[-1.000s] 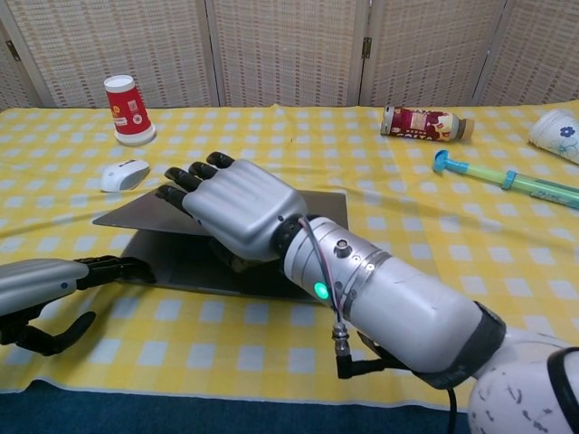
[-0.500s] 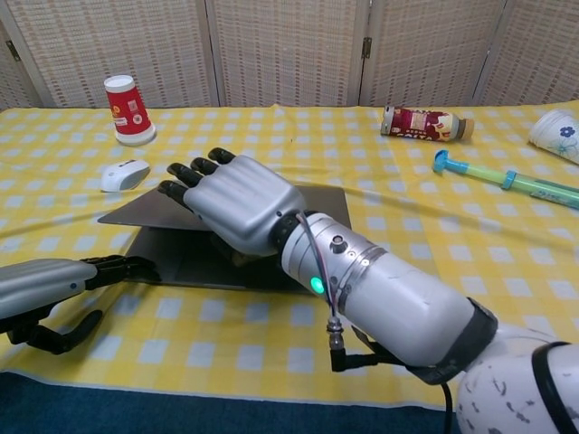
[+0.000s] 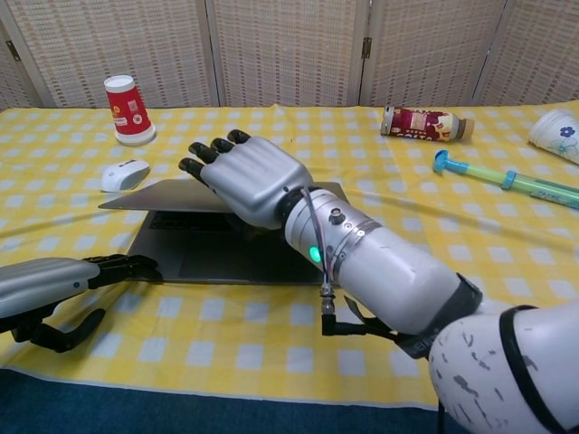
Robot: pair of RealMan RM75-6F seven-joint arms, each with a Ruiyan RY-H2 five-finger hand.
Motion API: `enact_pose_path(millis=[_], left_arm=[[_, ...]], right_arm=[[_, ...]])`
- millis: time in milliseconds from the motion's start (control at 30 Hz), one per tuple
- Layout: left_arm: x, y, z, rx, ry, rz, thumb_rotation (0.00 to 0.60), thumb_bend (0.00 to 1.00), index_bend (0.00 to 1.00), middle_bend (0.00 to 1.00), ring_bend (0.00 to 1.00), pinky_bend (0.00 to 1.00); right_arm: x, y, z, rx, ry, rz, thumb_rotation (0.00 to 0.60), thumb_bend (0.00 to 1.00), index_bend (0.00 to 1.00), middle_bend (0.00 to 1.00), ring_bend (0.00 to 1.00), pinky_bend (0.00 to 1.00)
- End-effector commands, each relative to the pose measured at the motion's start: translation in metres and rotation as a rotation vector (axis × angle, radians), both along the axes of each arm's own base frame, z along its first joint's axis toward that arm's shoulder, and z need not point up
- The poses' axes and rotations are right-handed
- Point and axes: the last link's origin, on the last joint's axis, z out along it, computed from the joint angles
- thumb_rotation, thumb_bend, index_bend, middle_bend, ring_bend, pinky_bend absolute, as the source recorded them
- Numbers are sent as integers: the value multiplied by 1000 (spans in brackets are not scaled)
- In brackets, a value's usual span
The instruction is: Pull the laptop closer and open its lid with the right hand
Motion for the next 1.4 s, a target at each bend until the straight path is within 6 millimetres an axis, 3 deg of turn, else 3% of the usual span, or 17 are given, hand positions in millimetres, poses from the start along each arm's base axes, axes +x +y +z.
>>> enact_pose_path(millis=[33, 633, 1400], left_arm=[[0, 0, 0, -1, 2, -1, 600, 790, 24, 89, 0, 0], [1, -1, 2, -9, 7, -9, 600, 791, 24, 89, 0, 0], [6, 0, 2, -8, 19, -18, 600, 791, 25, 89, 0, 0]], right_arm=[[4, -8, 7, -22, -21, -12, 600, 620, 0, 0, 0, 0], [15, -73, 62, -183, -85, -136, 600, 621, 0, 0, 0, 0], [13, -135, 96, -342, -72, -304, 600, 620, 0, 0, 0, 0]])
